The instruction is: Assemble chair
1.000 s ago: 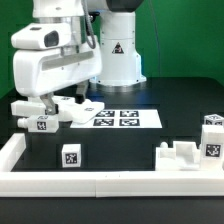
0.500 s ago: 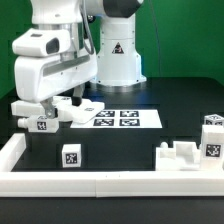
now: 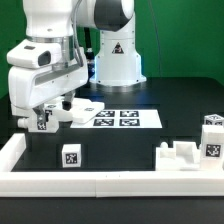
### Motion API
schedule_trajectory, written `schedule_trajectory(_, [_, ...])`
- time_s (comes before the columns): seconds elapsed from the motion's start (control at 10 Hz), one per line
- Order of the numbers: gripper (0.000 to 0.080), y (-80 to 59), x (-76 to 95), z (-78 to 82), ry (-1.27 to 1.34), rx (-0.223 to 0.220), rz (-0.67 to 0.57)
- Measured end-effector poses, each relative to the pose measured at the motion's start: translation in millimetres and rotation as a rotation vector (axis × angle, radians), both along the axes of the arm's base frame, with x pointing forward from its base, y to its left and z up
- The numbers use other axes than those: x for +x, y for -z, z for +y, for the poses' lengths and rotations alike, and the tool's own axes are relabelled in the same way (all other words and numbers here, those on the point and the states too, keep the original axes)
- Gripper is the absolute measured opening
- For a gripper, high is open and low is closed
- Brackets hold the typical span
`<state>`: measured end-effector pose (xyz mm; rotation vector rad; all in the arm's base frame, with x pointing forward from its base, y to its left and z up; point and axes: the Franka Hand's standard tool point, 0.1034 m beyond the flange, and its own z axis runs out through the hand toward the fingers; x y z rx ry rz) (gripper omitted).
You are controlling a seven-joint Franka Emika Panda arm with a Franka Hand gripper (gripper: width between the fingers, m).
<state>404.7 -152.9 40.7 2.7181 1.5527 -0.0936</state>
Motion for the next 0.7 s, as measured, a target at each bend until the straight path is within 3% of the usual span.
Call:
schedule_trajectory(0.2, [0.0649,1.6,-3.2,-2.9,-0.013,0.002,0.008])
schedule_trajectory(0.4, [0.0649,12.8,-26.0,-25.6,-0.028,0.015,0.054])
schedule_trajectory(0.7, [0.0649,21.0,-38.2,-39.4,-0.001,0.013,0.066])
